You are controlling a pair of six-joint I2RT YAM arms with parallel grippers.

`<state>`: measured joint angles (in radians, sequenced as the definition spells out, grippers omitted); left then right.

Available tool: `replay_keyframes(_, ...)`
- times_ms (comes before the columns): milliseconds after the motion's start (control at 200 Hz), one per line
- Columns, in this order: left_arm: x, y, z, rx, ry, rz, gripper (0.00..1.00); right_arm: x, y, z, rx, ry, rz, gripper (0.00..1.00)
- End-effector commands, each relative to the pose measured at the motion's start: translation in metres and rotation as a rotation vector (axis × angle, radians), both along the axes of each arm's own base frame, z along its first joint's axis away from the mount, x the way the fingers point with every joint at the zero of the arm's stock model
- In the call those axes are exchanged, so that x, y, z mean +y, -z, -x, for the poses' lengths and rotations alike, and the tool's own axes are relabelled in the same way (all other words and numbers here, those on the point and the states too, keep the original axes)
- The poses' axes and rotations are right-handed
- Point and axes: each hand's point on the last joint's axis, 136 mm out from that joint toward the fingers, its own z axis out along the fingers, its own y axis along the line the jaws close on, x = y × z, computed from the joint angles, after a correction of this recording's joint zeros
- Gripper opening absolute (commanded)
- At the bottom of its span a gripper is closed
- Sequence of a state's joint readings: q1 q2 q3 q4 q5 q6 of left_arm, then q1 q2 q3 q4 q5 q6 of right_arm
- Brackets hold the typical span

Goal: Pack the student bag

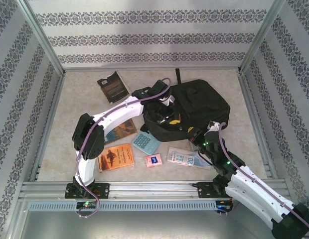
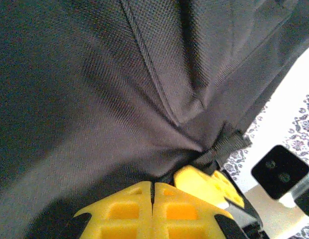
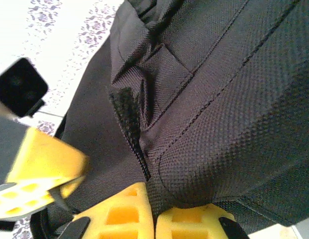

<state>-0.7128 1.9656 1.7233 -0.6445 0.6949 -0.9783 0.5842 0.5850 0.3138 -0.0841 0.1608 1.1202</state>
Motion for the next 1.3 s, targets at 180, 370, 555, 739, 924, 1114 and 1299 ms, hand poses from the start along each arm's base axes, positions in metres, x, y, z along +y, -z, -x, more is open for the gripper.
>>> replay_keyframes(180, 0.047, -0.027, -0.011, -0.154, -0.029, -0.108, 0.0, -0.023, 0.0, -0.009, 0.085, 0.091, 0.051, 0.0)
replay_keyframes(370, 0.072, -0.034, -0.018, -0.204, -0.058, -0.15, 0.0, -0.025, 0.004, -0.017, 0.159, 0.038, 0.05, 0.0)
replay_keyframes(555, 0.092, -0.046, -0.03, -0.275, -0.085, -0.185, 0.0, -0.019, 0.004, -0.034, 0.258, -0.07, 0.035, 0.0)
replay_keyframes(739, 0.09, -0.055, -0.038, -0.32, -0.081, -0.171, 0.0, -0.015, -0.006, -0.059, 0.296, -0.179, 0.028, 0.0)
replay_keyframes(924, 0.076, -0.07, -0.039, -0.363, -0.064, -0.128, 0.0, 0.003, -0.022, -0.092, 0.291, -0.305, 0.047, 0.01)
replay_keyframes(1114, 0.051, -0.065, -0.046, -0.386, -0.056, -0.095, 0.0, -0.001, -0.028, -0.133, 0.311, -0.273, 0.051, 0.21)
replay_keyframes(1299, 0.021, -0.068, -0.078, -0.405, -0.098, -0.024, 0.0, -0.028, -0.035, -0.141, 0.433, -0.152, 0.168, 0.4)
